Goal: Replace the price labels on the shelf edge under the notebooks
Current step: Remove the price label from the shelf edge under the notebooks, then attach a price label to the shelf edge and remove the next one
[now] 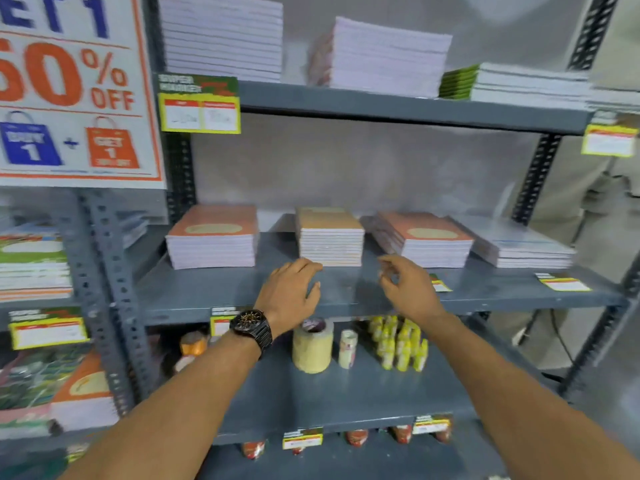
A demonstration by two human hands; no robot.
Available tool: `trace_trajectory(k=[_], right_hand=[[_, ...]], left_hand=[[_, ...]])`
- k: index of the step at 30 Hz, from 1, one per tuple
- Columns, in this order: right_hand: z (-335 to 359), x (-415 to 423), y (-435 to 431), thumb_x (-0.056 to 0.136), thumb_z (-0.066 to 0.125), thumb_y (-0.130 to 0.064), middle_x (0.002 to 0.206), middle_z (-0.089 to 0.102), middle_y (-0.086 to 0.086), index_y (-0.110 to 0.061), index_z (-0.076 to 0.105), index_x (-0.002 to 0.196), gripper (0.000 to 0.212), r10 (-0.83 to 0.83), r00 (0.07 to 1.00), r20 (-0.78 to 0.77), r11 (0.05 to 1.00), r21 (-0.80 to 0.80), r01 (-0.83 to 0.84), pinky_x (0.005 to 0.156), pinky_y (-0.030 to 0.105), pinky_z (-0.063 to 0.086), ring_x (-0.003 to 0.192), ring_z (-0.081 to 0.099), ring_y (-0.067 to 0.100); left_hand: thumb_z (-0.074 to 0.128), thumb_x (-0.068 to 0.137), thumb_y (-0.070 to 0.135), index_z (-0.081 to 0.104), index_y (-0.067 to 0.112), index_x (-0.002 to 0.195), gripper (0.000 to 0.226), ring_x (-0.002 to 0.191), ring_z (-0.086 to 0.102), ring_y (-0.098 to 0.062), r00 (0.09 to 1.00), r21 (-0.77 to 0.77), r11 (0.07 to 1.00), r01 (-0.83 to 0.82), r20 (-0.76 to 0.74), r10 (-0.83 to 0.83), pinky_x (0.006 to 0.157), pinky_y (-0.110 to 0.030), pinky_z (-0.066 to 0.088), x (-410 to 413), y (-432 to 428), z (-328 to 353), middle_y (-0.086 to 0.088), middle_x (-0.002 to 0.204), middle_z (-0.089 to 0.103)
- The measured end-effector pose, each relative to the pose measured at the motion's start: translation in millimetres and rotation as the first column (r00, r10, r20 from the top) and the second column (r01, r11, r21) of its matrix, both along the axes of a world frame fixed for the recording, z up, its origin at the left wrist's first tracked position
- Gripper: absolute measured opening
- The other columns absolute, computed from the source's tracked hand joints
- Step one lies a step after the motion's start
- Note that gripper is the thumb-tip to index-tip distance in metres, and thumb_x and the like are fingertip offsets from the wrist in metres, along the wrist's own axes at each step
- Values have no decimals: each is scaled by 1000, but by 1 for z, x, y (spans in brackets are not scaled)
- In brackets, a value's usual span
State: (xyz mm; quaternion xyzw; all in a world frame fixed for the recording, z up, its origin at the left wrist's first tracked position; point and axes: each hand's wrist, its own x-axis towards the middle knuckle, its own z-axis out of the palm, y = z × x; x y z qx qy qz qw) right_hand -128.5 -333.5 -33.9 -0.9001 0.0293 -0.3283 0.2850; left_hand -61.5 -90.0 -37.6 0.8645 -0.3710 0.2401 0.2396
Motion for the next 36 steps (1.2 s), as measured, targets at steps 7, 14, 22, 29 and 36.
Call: trace_trajectory(k=[7,14,22,29,36], right_hand=[[-1,-16,-124,90,62,-24,134,55,18,-16,33,143,61,-130,940,-316,984,72,161,93,34,42,119,56,34],[-6,-2,-179,90,59,-26,139,50,16,-18,29,145,64,-7,916,-402,999,-35,-7,91,32,40,120,53,33],[-3,26,-204,88,59,-33,114,67,11,-18,50,131,47,60,882,-467,993,-65,-103,83,32,44,107,59,29],[-6,36,-199,82,71,-20,113,66,6,-16,60,121,41,102,898,-429,995,53,-88,81,28,45,102,60,24],[4,30,-192,75,74,-7,88,75,2,-16,76,87,16,318,885,-341,891,427,-156,77,34,58,87,69,19]], left_hand=[[47,92,33,52,23,125,35,107,58,-25,992,21,998,56,-114,-53,85,-41,52,-22,-117,0,1,126,53],[48,92,32,50,19,126,36,109,57,-26,985,24,999,-48,-167,51,90,-42,51,-12,-204,8,-1,133,47],[49,91,43,43,23,138,51,125,50,-32,820,197,965,-171,-514,250,104,-39,42,17,-259,-8,-8,144,49],[61,87,32,49,28,131,46,117,56,-23,787,178,969,-169,-568,241,102,-40,47,14,-270,-5,1,132,59],[68,87,20,67,19,96,9,98,64,-23,734,-198,969,-147,-678,-27,89,-40,55,12,-264,5,-5,104,69]])
